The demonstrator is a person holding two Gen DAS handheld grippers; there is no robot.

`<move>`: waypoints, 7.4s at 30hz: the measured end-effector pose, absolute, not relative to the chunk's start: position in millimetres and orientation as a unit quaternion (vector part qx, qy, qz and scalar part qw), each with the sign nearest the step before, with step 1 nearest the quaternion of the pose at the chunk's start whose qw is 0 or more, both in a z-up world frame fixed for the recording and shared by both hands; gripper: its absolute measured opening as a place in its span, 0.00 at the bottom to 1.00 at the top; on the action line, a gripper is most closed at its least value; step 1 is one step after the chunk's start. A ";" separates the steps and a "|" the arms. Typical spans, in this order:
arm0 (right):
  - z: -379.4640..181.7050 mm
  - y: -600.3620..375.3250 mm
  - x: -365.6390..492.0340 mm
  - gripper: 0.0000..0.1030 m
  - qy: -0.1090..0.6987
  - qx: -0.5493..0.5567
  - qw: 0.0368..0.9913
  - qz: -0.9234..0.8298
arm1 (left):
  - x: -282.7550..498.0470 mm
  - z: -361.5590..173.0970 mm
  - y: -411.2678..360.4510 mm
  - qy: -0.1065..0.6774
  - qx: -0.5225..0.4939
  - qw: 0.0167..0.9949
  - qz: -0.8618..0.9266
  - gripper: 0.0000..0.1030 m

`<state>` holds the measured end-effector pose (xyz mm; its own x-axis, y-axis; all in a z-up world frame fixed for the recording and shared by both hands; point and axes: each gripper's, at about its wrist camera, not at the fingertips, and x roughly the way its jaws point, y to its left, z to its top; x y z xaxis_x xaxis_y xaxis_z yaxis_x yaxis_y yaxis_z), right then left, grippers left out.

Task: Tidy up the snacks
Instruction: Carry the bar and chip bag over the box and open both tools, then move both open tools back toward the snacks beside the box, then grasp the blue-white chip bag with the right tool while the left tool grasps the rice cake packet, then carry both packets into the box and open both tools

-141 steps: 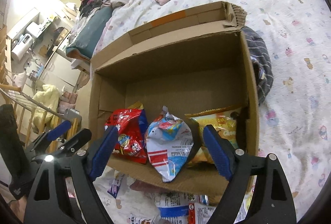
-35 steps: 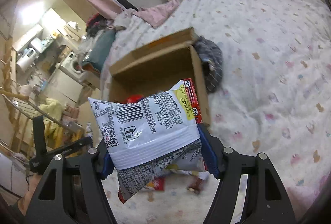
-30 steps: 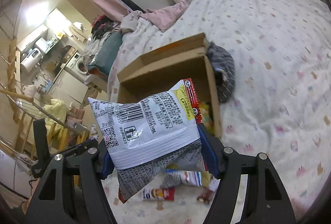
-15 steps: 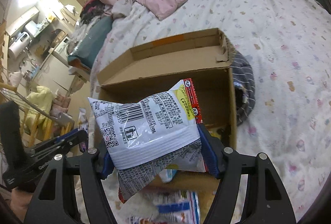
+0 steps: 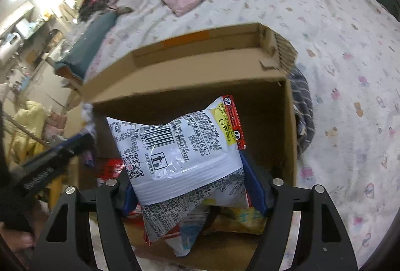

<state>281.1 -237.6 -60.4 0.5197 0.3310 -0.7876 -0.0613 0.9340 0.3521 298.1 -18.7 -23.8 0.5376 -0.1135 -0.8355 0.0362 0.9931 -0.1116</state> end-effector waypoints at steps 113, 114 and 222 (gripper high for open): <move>-111.3 -321.1 119.8 0.91 0.575 0.213 0.787 0.066 | 149.8 -38.6 2.6 0.526 -0.101 0.844 -0.032 0.93; -117.5 -320.3 120.8 0.91 0.586 0.216 0.778 0.071 | 150.2 -40.7 3.3 0.530 -0.100 0.842 -0.028 0.93; -6.1 -258.5 251.4 0.49 0.441 0.235 0.844 0.193 | 277.7 6.6 -14.3 0.471 -0.035 0.879 -0.067 0.32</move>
